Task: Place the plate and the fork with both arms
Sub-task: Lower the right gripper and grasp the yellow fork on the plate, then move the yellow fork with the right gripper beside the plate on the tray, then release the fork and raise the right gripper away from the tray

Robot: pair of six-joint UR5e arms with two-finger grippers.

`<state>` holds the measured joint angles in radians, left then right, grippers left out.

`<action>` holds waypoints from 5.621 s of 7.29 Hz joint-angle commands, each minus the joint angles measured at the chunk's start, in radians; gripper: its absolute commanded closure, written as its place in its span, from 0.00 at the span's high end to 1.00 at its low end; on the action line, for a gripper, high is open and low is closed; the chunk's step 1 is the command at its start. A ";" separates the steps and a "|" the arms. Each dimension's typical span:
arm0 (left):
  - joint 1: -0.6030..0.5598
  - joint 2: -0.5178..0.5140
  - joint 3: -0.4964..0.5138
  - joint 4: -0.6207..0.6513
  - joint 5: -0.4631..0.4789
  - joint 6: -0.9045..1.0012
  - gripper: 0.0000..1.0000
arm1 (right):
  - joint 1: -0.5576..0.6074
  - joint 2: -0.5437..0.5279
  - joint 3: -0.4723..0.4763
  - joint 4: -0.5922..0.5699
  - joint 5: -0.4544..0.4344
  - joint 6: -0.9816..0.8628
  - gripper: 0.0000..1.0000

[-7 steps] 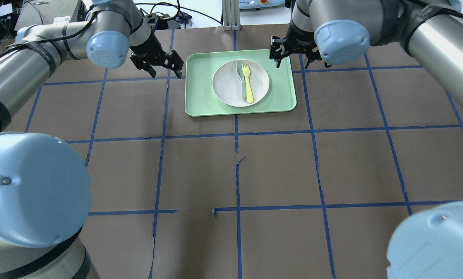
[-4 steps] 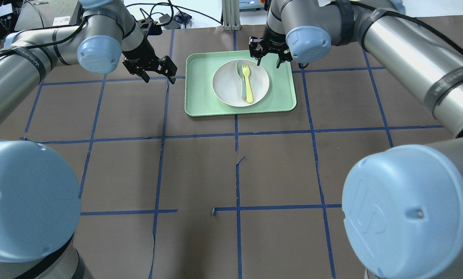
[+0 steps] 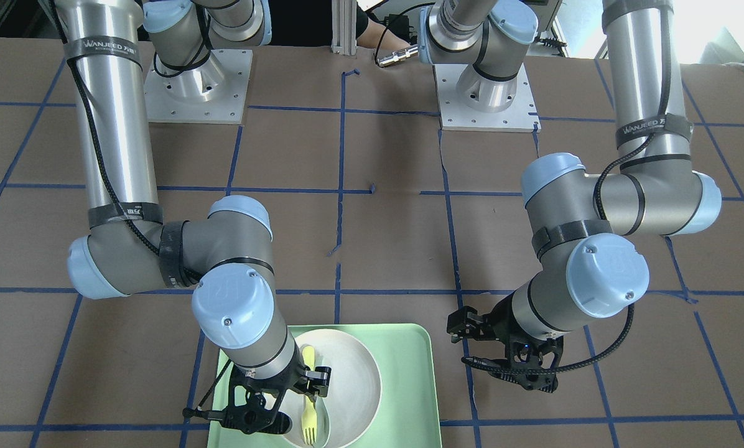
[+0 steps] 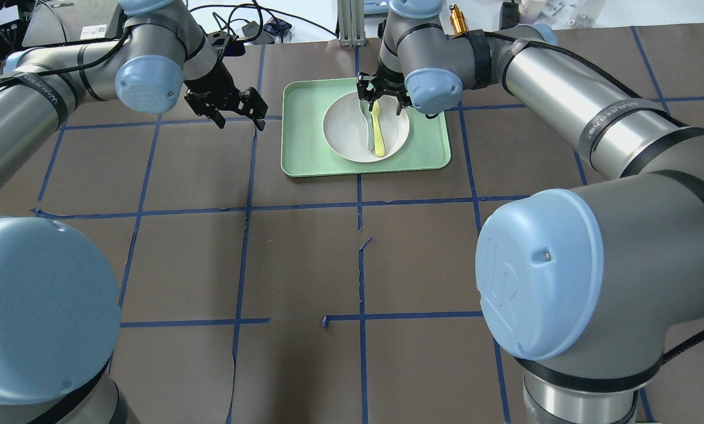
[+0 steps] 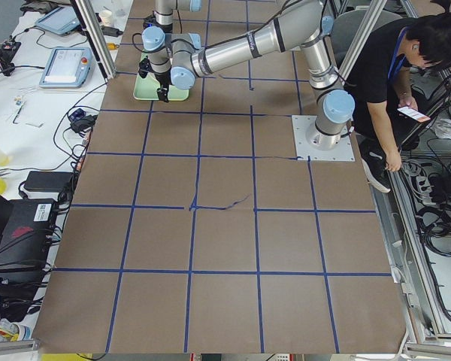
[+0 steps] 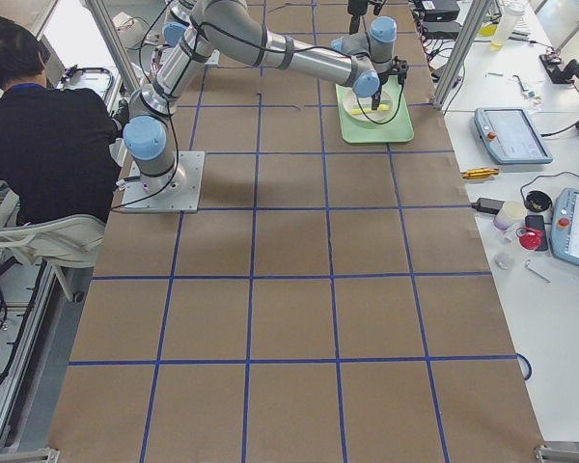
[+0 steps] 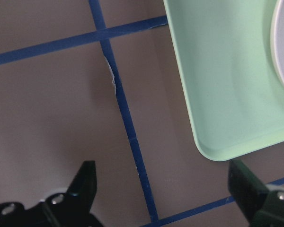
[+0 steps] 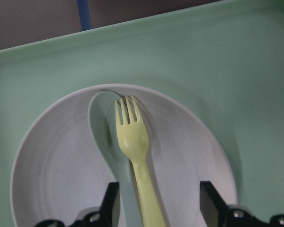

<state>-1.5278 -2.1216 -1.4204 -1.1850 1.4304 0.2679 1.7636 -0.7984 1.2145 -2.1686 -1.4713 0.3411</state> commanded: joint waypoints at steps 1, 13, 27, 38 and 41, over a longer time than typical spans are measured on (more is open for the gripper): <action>0.000 0.000 -0.009 0.001 0.011 0.001 1.00 | 0.004 0.028 -0.025 -0.017 0.012 0.010 0.62; 0.008 0.002 -0.034 0.039 0.011 0.005 1.00 | 0.011 0.051 -0.026 -0.025 0.009 -0.027 0.59; 0.008 -0.006 -0.034 0.045 0.010 0.007 1.00 | -0.006 -0.094 -0.013 0.165 -0.134 -0.098 0.00; 0.002 0.034 -0.038 0.027 0.013 -0.006 1.00 | -0.078 0.056 -0.029 0.073 -0.139 -0.304 0.99; -0.009 0.090 -0.051 -0.018 0.120 -0.038 1.00 | -0.079 -0.078 0.078 0.093 -0.142 -0.315 1.00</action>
<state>-1.5304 -2.0572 -1.4689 -1.1871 1.4940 0.2532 1.6854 -0.8095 1.2455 -2.0879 -1.6121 0.0245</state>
